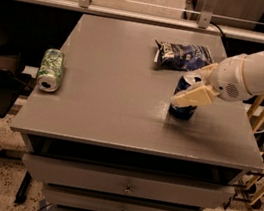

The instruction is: Pick pepsi can

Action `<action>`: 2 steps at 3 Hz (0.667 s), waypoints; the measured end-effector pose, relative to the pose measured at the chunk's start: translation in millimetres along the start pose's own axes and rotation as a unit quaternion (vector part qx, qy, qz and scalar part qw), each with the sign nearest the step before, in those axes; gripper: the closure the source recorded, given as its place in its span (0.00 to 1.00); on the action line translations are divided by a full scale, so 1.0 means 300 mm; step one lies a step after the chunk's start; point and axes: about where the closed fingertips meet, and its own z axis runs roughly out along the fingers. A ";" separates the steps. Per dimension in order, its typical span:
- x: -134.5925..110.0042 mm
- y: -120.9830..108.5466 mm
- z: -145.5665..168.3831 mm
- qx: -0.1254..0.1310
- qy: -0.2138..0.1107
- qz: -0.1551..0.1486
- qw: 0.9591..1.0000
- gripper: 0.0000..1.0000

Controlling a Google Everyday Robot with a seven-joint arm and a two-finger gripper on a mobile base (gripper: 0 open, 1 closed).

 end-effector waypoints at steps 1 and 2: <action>-0.024 -0.022 -0.017 0.009 -0.008 -0.011 1.000 0.61; -0.092 -0.058 -0.131 0.029 -0.030 -0.040 0.998 0.85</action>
Offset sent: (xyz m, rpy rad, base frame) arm 0.0078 -0.0347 0.1093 0.0232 -0.2355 0.0409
